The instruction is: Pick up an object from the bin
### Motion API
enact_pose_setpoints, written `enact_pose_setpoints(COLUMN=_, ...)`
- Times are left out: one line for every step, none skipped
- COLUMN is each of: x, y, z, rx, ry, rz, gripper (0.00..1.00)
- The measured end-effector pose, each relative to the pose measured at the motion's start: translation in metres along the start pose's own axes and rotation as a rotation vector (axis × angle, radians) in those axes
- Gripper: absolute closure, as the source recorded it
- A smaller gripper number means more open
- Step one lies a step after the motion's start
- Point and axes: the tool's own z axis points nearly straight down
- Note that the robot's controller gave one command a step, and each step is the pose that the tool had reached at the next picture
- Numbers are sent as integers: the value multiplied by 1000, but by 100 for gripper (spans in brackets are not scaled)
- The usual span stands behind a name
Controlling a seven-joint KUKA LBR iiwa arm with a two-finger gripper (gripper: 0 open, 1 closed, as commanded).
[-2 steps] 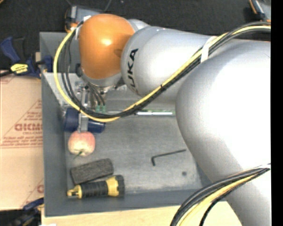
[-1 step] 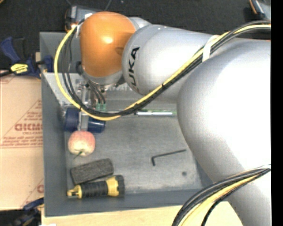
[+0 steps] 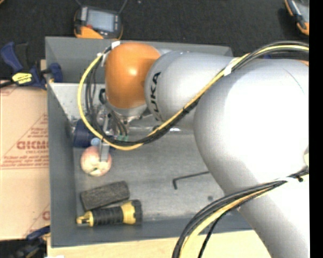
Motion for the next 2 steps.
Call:
enact_pose_setpoints(x=1, y=-1, z=2, rx=5, ry=-5, rz=-3, gripper=0)
enact_pose_setpoints(x=0, y=12, z=-8, rx=-3, ry=-11, rz=360, gripper=0)
